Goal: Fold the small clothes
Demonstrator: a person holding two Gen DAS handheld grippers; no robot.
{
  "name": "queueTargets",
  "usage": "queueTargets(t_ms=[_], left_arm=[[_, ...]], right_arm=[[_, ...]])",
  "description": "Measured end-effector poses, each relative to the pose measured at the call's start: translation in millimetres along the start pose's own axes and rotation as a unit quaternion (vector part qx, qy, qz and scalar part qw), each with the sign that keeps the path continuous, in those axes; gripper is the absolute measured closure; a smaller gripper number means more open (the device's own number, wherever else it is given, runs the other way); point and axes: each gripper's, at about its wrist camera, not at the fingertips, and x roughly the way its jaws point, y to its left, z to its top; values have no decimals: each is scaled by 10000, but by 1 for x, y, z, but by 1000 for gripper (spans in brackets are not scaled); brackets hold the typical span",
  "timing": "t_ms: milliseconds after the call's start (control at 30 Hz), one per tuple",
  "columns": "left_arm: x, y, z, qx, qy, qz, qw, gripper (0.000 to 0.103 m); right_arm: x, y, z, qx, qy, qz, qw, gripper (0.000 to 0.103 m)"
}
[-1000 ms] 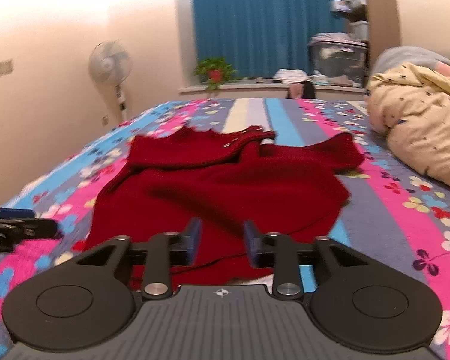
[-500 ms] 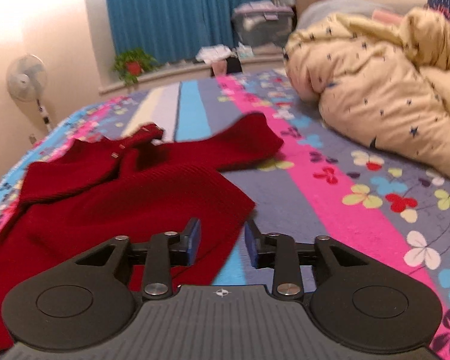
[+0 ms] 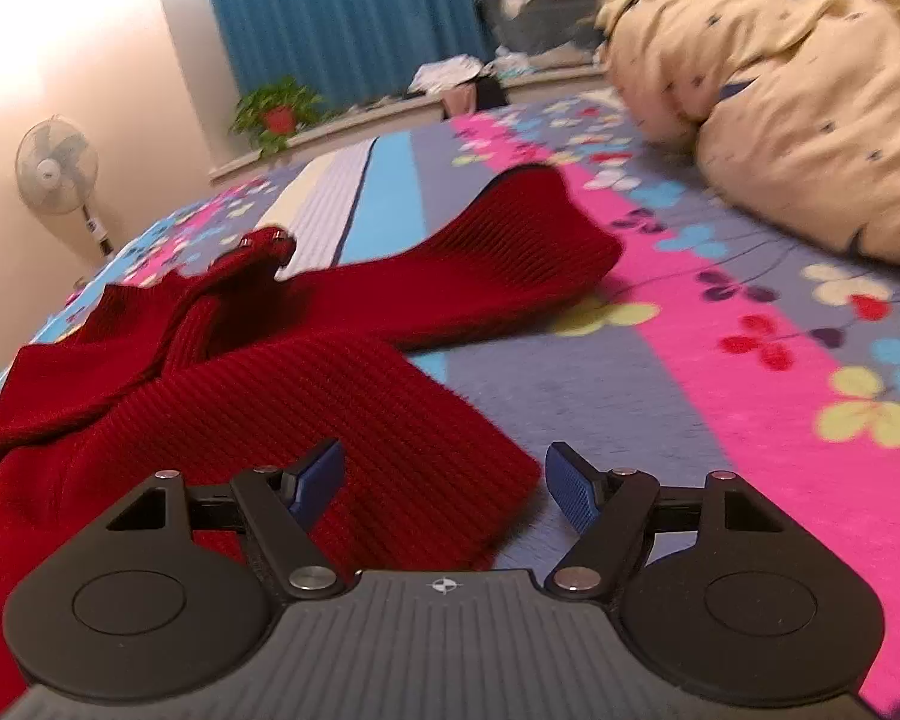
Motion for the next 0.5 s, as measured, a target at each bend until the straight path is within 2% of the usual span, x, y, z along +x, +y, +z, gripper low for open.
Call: queueTargets(t_ms=[167,367,467,500], left_arm=[[9,-6,2,176,47,164,9997,21],[22,-24,6,407,-92,198,9989,17],[27,-34,5,551,-218,224,9980,16],[27,-36,4,610,-258,233,9975,16]], right_arm=[[23,0,-4,-208,94,5,9997,24],[25,2,-7,-298,76,-15,9995,23],[23,2,-8,-289,62,-44,9996,30],[23,1,-7,-307,65,-81,9995,41]])
